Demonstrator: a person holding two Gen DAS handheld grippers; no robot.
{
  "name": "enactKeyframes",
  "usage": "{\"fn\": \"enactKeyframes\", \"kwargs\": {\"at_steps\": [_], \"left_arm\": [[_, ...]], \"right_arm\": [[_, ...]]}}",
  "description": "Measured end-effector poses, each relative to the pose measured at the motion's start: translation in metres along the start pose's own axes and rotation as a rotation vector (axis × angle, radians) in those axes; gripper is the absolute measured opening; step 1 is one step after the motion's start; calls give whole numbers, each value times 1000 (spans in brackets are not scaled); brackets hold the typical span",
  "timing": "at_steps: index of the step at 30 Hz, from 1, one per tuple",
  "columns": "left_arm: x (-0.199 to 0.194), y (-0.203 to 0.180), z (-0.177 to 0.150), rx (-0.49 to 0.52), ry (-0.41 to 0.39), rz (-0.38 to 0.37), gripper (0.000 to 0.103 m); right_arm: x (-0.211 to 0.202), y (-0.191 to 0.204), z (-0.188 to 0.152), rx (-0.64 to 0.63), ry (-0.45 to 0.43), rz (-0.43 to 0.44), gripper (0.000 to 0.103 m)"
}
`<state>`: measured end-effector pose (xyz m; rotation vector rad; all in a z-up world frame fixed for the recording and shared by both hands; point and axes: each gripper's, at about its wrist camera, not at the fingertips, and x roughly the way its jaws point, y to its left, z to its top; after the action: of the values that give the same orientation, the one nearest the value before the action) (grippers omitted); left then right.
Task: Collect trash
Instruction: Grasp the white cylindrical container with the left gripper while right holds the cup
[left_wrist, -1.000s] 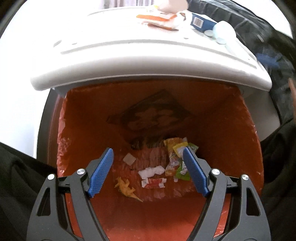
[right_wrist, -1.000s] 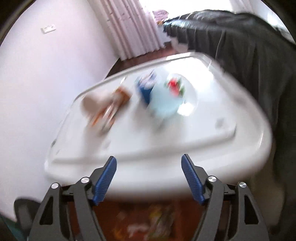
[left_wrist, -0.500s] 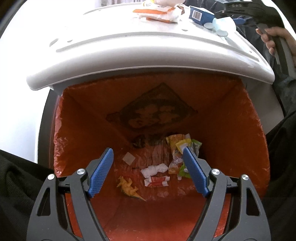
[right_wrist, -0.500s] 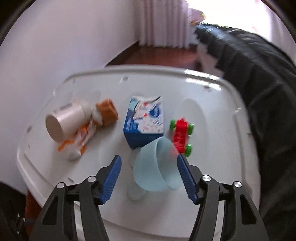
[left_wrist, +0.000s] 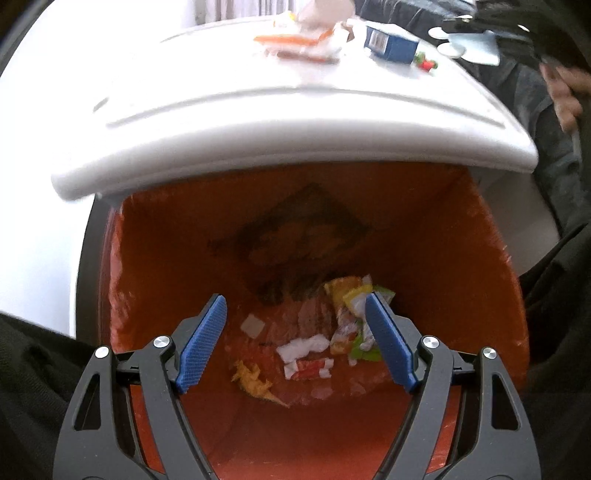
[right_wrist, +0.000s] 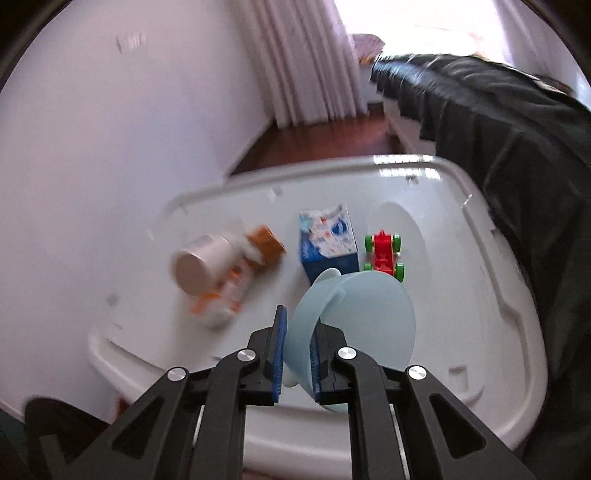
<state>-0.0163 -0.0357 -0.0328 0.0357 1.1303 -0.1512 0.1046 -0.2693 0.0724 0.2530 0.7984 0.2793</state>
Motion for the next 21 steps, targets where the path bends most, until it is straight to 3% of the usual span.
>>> {"fn": "enactKeyframes", "kwargs": {"at_steps": [3, 8, 13, 16, 21], "left_arm": [[-17, -3, 33, 0, -67, -12, 76], [-35, -7, 137, -100, -159, -133, 76], [-23, -28, 225, -109, -226, -60, 76], [-1, -40, 246, -98, -237, 11, 76], [33, -32, 257, -160, -236, 25, 76]], "right_arm": [[-19, -2, -10, 51, -63, 2, 11], [-26, -17, -9, 109, -95, -19, 11], [-23, -35, -6, 174, -95, 5, 11], [-26, -39, -4, 187, -109, 18, 11], [-33, -49, -2, 222, -127, 48, 11]]}}
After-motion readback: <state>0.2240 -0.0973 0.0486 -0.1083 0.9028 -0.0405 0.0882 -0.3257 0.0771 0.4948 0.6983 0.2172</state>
